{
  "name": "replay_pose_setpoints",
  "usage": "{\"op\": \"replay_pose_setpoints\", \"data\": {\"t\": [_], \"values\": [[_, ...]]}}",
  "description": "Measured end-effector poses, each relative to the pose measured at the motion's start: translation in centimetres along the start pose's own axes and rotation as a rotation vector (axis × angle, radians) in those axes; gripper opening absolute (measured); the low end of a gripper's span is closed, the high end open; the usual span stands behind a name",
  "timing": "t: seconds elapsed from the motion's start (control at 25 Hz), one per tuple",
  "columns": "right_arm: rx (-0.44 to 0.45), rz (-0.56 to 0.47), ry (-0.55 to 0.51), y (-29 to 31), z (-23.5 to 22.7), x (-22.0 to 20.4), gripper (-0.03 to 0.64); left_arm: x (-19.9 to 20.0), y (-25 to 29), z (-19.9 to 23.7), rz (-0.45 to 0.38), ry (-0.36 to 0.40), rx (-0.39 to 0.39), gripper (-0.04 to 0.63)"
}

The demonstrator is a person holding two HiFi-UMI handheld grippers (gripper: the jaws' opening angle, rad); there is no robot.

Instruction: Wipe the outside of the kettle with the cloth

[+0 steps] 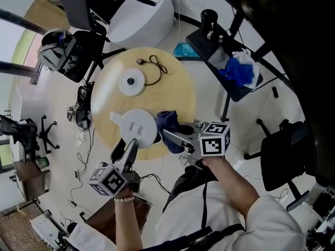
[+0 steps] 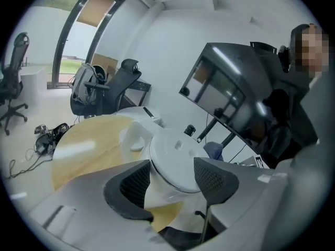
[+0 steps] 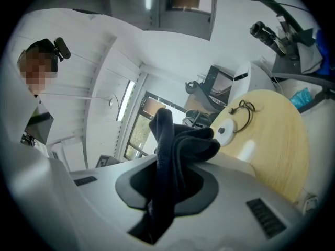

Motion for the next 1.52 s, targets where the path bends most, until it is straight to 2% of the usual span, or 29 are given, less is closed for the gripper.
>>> {"op": "replay_pose_setpoints", "data": {"t": [0.16, 0.32, 0.56, 0.72, 0.8, 1.0, 1.24, 1.36, 1.52], "values": [[-0.053, -0.043, 0.036, 0.4, -2.4, -0.5, 0.067, -0.9, -0.3, -0.5, 0.04, 0.044, 0.027, 0.267], [-0.133, -0.023, 0.063, 0.4, -6.2, -1.9, 0.067, -2.6, -0.5, -1.5, 0.089, 0.071, 0.016, 0.264], [-0.243, 0.107, 0.182, 0.2, -12.8, -7.3, 0.067, -4.0, -0.4, -2.6, 0.127, 0.089, -0.003, 0.259], [-0.305, 0.246, 0.184, -0.2, -15.4, -10.6, 0.067, -4.1, -0.3, -2.5, 0.128, 0.079, -0.017, 0.252], [-0.314, 0.277, 0.19, -0.3, -15.9, -11.5, 0.067, -4.0, -0.4, -2.3, 0.128, 0.074, -0.017, 0.249], [-0.269, 0.259, 0.178, -0.3, -13.7, -10.2, 0.067, -2.6, -0.9, -1.0, 0.076, 0.033, 0.001, 0.249], [-0.137, 0.19, 0.062, -0.3, -7.3, -5.2, 0.067, -1.3, -0.5, -0.1, 0.034, -0.051, -0.021, 0.256], [-0.065, 0.165, 0.0, -0.6, -4.1, -2.8, 0.067, -0.6, 0.0, -0.1, 0.019, -0.056, -0.022, 0.259], [-0.022, 0.13, -0.024, -0.7, -1.6, -0.9, 0.066, -0.3, 0.6, -0.2, 0.016, -0.021, -0.002, 0.265]]}}
Point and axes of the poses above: the fingertips, and each gripper's own axes: y forward along the fingers, z to its left, x out of its top, the point moved 3 cm from there along -y, backward along the fingers, and after that the axes turned 15 degrees about -y, right-handed, at the moved point
